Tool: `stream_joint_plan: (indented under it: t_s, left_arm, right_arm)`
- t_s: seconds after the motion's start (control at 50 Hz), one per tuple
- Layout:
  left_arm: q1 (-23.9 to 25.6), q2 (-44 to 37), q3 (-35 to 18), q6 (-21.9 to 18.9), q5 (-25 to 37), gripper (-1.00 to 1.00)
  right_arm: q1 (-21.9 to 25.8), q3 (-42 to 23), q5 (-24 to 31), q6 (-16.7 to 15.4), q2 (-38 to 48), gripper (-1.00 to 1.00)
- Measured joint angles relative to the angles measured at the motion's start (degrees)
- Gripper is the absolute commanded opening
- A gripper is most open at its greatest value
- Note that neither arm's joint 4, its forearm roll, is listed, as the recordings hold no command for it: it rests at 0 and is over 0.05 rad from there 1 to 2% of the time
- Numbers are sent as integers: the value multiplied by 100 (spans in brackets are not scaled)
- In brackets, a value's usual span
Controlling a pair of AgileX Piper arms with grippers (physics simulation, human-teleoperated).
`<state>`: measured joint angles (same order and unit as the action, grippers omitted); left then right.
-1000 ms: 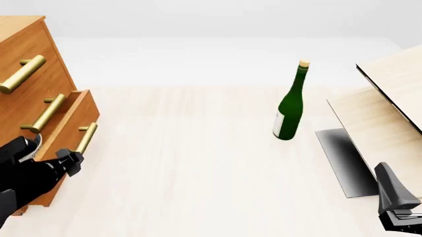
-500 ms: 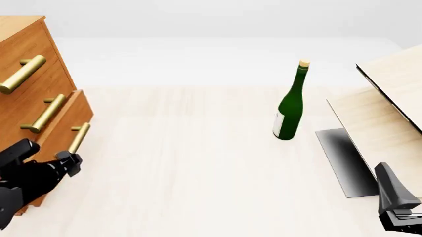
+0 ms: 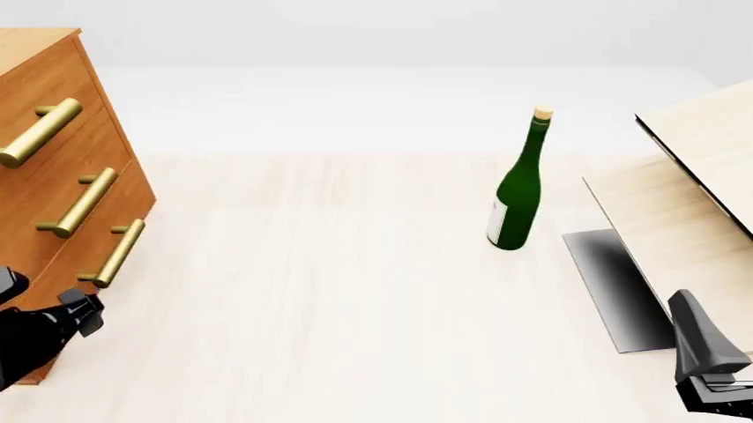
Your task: Put the bowl in the bottom drawer of the cabinet and close it.
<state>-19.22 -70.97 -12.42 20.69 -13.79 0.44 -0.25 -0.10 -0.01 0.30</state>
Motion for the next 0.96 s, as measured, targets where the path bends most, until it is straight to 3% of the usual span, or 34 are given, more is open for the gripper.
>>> stream_joint_plan:
  t_s: [0.5, 0.96]
  left_arm:
    - [-559, 329, 365, -972, -102, 100]
    - [-821, 389, 574, -1584, -400, 100]
  right_arm:
    - [0, 0, 0, 0, 0, 100]
    - [0, 0, 0, 0, 0, 100]
